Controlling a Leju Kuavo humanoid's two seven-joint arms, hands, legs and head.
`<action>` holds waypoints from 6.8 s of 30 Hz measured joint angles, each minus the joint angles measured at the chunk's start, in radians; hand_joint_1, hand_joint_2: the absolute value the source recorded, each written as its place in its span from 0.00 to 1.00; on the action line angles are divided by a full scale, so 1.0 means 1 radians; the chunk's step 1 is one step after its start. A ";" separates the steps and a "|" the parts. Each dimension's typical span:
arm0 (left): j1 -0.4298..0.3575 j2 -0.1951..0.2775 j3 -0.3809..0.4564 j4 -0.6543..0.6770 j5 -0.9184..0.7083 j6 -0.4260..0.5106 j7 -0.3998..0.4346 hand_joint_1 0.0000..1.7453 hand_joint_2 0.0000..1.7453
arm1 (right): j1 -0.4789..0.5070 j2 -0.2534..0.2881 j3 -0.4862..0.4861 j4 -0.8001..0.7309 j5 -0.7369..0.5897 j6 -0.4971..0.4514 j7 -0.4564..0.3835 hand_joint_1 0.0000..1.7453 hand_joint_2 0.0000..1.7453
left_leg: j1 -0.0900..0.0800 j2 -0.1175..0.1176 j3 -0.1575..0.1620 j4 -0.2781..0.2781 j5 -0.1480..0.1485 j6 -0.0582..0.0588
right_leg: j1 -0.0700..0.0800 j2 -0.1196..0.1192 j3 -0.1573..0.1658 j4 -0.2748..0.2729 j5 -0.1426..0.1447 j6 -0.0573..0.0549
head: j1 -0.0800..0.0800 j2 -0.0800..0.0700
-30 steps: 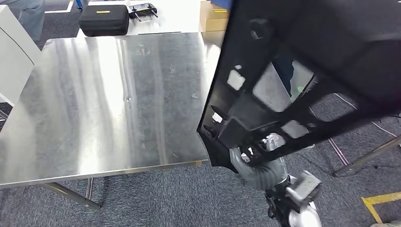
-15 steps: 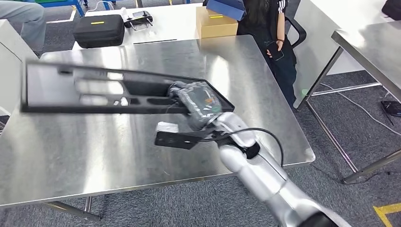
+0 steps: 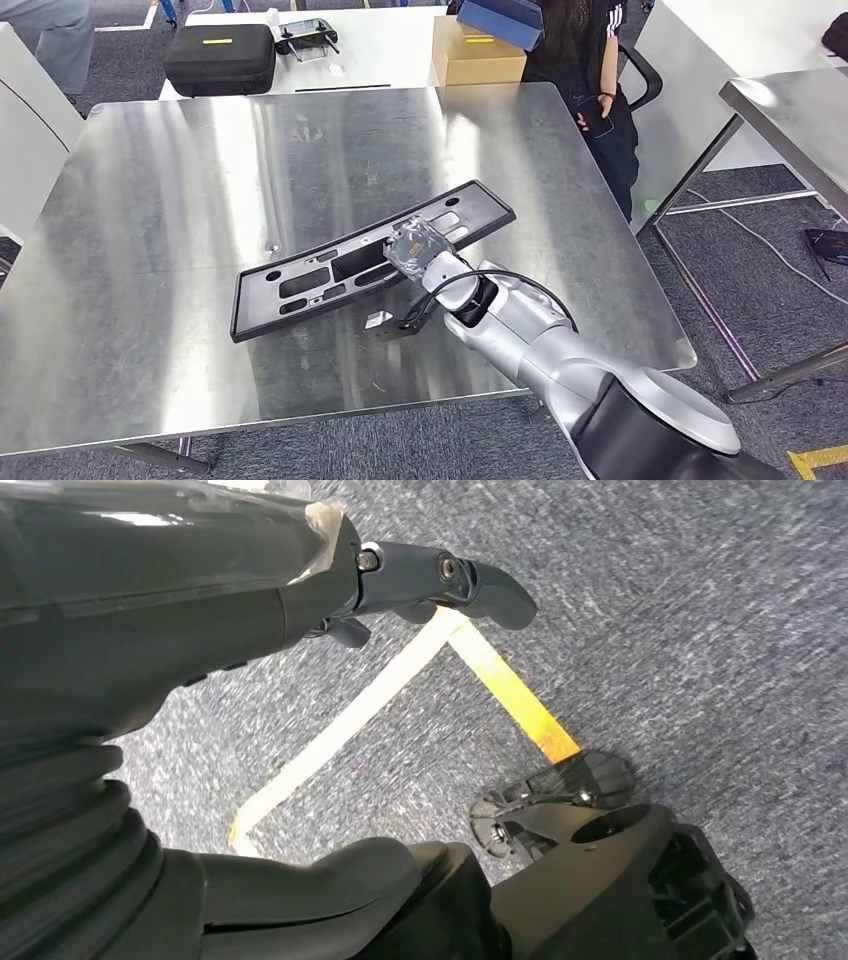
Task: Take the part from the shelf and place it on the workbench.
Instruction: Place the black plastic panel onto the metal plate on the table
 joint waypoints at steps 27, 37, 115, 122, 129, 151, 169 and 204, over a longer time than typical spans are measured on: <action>0.005 0.001 -0.022 0.000 0.028 0.016 0.031 0.00 0.00 | -0.032 -0.005 -0.011 0.118 -0.052 0.034 0.082 0.00 0.00 | 0.000 0.010 0.011 -0.025 0.002 0.005 | 0.001 0.004 0.004 -0.016 0.006 0.015 | 0.000 0.000; 0.023 0.000 -0.022 0.004 0.037 0.023 0.036 0.00 0.00 | 0.003 -0.009 -0.051 0.120 -0.061 0.015 0.109 0.00 0.00 | 0.000 0.008 0.015 -0.031 -0.005 0.005 | 0.001 0.004 0.010 -0.024 0.004 0.014 | 0.000 0.000; 0.066 -0.005 0.055 0.016 0.232 0.073 -0.125 0.00 0.00 | 0.823 -0.285 -0.672 -1.416 -1.566 0.300 -0.395 0.00 0.00 | 0.019 0.011 0.046 -0.043 0.009 -0.030 | -0.044 0.020 0.014 0.009 -0.002 0.055 | 0.007 0.000; 0.067 -0.003 0.055 0.018 0.230 0.066 -0.125 0.00 0.00 | 0.840 -0.286 -0.675 -1.400 -1.553 0.285 -0.405 0.00 0.00 | 0.016 0.016 -0.053 0.248 -0.174 -0.023 | -0.024 0.010 -0.034 0.012 0.033 -0.004 | -0.001 0.000; 0.059 -0.001 0.055 0.018 0.229 0.045 -0.124 0.00 0.00 | 0.855 -0.285 -0.681 -1.394 -1.544 0.280 -0.406 0.00 0.00 | -0.005 0.015 0.138 -0.033 -0.083 0.005 | -0.011 0.009 -0.050 0.011 0.064 0.025 | 0.002 0.000; 0.060 0.013 0.055 0.018 0.230 0.019 -0.120 0.00 0.00 | 0.887 -0.276 -0.687 -1.384 -1.533 0.268 -0.394 0.00 0.00 | -0.009 0.021 -0.046 0.136 -0.121 -0.016 | -0.020 0.000 0.034 -0.032 0.017 -0.020 | 0.008 0.000; 0.057 0.018 0.055 0.017 0.231 0.005 -0.121 0.00 0.00 | 0.896 -0.271 -0.684 -1.379 -1.514 0.268 -0.385 0.00 0.00 | -0.009 0.026 0.026 -0.033 0.008 0.038 | -0.018 0.004 -0.129 0.298 -0.101 0.033 | 0.018 0.000; 0.058 0.026 0.055 0.016 0.229 0.004 -0.125 0.00 0.00 | 0.895 -0.259 -0.689 -1.380 -1.495 0.266 -0.370 0.00 0.00 | -0.010 0.027 -0.034 -0.023 0.064 0.020 | -0.007 0.000 0.084 0.050 -0.060 0.042 | 0.013 0.000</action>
